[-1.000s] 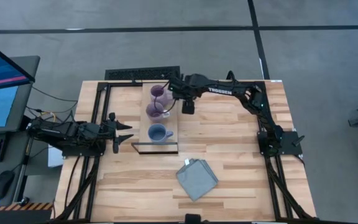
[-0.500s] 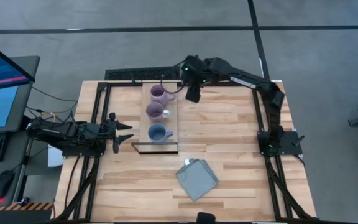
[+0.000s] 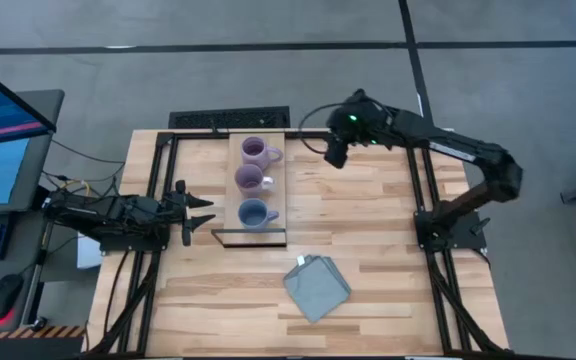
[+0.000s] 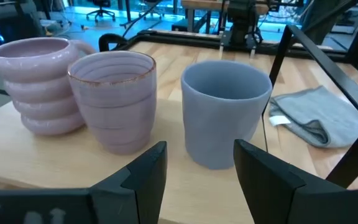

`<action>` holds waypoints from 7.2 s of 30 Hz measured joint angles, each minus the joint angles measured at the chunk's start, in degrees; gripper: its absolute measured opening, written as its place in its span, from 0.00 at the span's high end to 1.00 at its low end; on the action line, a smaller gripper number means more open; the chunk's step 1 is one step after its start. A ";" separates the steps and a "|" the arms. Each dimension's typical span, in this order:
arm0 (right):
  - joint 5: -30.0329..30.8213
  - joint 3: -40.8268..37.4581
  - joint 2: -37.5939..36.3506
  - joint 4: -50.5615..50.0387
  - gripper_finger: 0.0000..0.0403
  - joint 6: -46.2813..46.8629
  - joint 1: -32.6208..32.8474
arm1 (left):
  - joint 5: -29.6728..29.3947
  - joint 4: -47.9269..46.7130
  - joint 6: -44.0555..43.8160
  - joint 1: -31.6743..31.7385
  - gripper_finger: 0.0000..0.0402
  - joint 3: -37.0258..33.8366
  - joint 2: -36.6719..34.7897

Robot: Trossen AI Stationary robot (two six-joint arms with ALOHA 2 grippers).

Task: Stack small to large cups/mugs on shelf
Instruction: Return to home position

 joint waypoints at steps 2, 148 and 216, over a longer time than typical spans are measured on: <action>0.05 -4.88 -3.81 3.60 0.42 0.70 0.00 | -0.02 0.14 0.02 0.01 0.56 0.00 0.00; 13.66 -81.98 -79.87 46.05 0.42 6.22 -17.99 | 15.65 27.55 10.44 56.49 0.56 -6.88 2.15; 13.66 -82.01 -79.39 46.05 0.42 19.22 -17.94 | 22.65 18.92 8.94 56.28 0.56 -6.58 -3.21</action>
